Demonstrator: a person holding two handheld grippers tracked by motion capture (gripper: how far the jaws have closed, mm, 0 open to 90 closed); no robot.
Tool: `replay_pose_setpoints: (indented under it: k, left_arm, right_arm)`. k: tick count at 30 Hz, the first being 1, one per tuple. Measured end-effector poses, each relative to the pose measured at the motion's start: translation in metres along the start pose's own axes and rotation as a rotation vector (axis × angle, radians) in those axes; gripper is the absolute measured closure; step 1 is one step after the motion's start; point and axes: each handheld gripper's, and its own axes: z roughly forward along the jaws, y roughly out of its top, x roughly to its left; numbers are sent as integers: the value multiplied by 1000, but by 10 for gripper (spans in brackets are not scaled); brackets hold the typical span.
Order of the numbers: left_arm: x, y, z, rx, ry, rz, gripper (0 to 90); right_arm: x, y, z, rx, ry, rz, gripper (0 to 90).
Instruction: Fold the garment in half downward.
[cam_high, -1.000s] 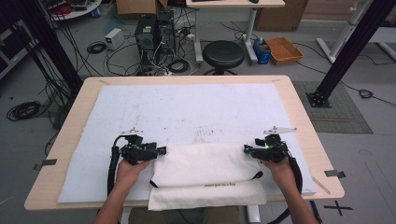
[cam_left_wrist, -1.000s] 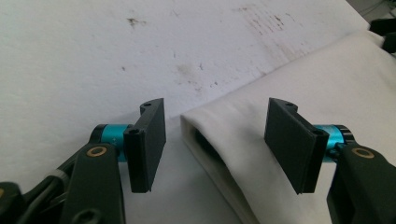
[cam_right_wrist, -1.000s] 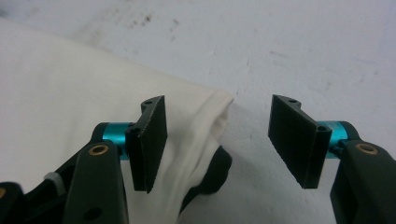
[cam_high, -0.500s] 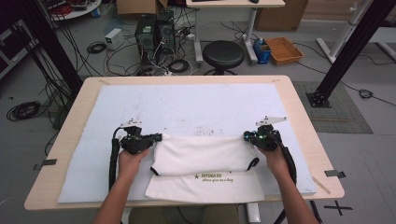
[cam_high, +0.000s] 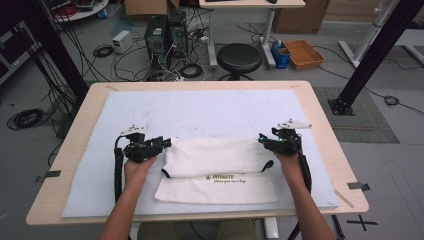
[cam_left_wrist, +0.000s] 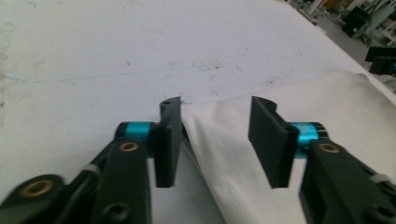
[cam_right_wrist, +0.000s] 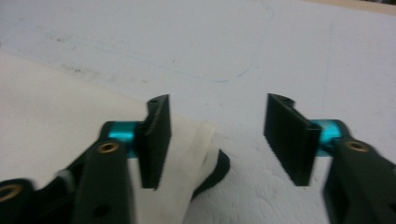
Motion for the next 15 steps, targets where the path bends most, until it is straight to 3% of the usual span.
replay_pose_setpoints:
  k: [2, 7, 10, 15]
  left_arm:
    - [-2, -4, -6, 5, -12, -2, 451]
    - [-13, -20, -19, 55, -28, 39, 425]
    - [-19, -31, -26, 95, -34, 72, 506]
    - [-20, -42, -28, 107, -59, 49, 556]
  right_arm:
    - [-2, -6, -9, -1, 9, 28, 300]
    - [-5, -23, -35, 15, 46, 70, 313]
    - [-2, -33, -45, 49, 89, 73, 434]
    - [10, -40, -55, 52, 110, 17, 592]
